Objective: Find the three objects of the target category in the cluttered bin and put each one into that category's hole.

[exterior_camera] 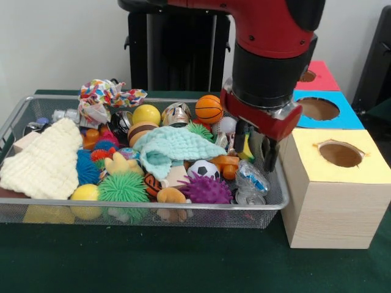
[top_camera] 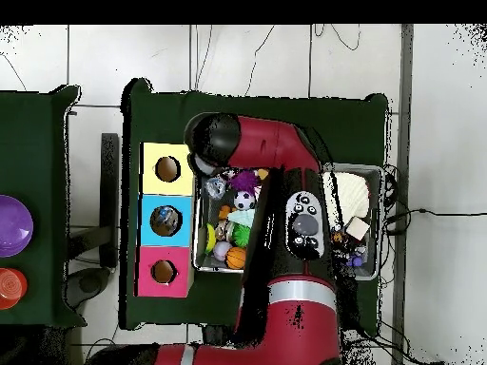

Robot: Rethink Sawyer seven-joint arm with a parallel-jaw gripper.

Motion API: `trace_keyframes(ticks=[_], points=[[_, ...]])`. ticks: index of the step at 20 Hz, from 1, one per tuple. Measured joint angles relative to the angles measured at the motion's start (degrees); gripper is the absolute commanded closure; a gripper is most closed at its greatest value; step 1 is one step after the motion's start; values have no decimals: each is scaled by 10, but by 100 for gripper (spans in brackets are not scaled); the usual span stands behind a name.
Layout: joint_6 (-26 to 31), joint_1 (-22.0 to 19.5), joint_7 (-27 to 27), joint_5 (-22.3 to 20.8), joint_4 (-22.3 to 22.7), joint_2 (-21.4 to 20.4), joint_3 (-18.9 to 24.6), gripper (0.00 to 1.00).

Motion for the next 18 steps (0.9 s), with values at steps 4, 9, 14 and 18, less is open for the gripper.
trace_keyframes(ticks=[4, 9, 14, 18], points=[[-10, 6, 0, 0, 2, 7, 0, 0], [-37, 6, 0, 0, 9, 20, 0, 0], [-59, 6, 0, -1, 27, 33, 0, 0], [-59, 6, 0, -1, 34, 41, 0, 0]])
